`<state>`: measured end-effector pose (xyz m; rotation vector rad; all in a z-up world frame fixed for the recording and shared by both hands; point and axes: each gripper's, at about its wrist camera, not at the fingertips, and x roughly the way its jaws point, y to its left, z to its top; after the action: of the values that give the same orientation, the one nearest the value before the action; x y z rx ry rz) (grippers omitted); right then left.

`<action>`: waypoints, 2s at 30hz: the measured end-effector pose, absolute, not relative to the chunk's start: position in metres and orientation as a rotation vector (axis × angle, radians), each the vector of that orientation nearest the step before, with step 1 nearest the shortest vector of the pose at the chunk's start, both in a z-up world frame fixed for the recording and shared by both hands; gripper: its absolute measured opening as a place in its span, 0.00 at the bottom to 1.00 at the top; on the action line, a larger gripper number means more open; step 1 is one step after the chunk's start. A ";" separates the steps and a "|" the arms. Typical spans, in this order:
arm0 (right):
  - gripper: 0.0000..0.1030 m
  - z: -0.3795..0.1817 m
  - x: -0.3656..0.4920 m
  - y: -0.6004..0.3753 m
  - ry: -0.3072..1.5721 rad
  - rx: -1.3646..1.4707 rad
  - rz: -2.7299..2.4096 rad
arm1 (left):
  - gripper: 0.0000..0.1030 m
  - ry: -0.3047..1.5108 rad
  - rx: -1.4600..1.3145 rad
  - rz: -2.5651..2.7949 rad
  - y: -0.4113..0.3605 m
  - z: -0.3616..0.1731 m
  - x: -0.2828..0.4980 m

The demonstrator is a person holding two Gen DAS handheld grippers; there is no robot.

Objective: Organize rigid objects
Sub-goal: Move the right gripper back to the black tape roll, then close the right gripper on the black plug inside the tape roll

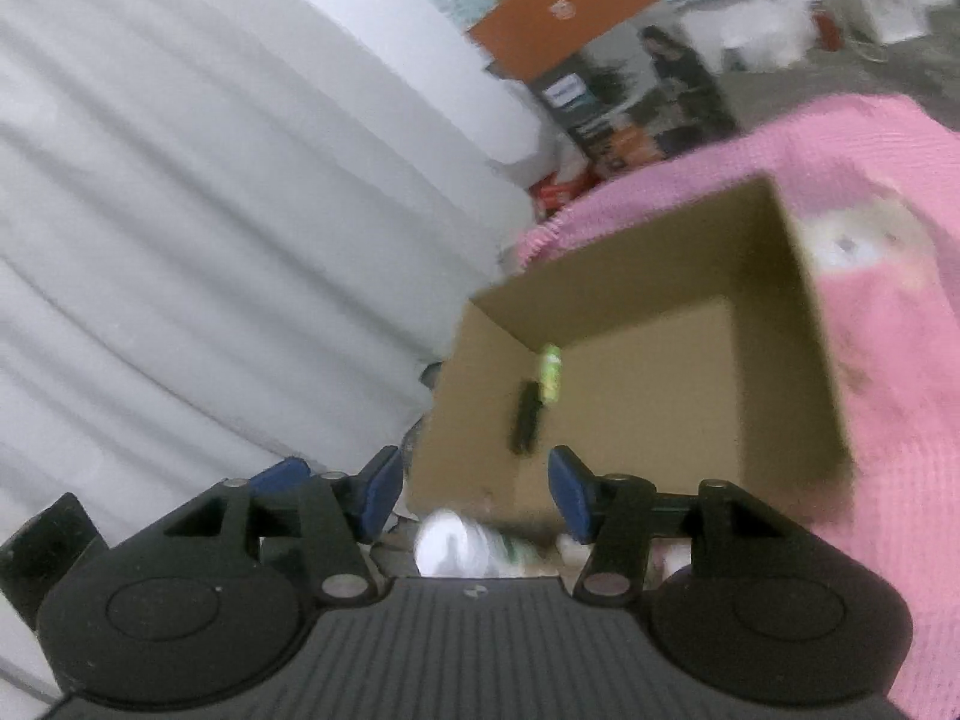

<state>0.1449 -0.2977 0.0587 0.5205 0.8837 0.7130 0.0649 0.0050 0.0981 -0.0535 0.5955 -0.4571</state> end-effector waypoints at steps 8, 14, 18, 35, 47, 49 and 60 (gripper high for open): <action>0.55 -0.017 0.091 -0.343 0.932 0.629 0.553 | 0.88 0.718 0.104 -0.513 -0.040 0.040 0.051; 0.50 -0.074 0.080 -0.378 0.955 0.804 0.414 | 0.75 0.803 0.257 -0.646 -0.086 0.008 0.063; 0.45 -0.102 0.085 -0.387 0.990 0.889 0.380 | 0.67 0.860 0.290 -0.695 -0.106 -0.006 0.074; 0.40 -0.107 0.106 -0.375 1.015 0.985 0.513 | 0.36 0.944 0.326 -0.728 -0.136 -0.034 0.090; 0.31 -0.107 0.107 -0.349 0.991 0.855 0.478 | 0.25 0.944 0.322 -0.717 -0.133 -0.040 0.094; 0.27 -0.110 0.108 -0.344 0.991 0.834 0.467 | 0.23 0.938 0.327 -0.716 -0.132 -0.040 0.092; 0.27 -0.074 0.092 -0.337 0.933 0.757 0.464 | 0.22 0.811 0.322 -0.714 -0.125 -0.006 0.065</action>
<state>0.0919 -0.3369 -0.0745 0.7567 0.9325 0.4639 0.0646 -0.1254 -0.0058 0.3219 0.8113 -0.7141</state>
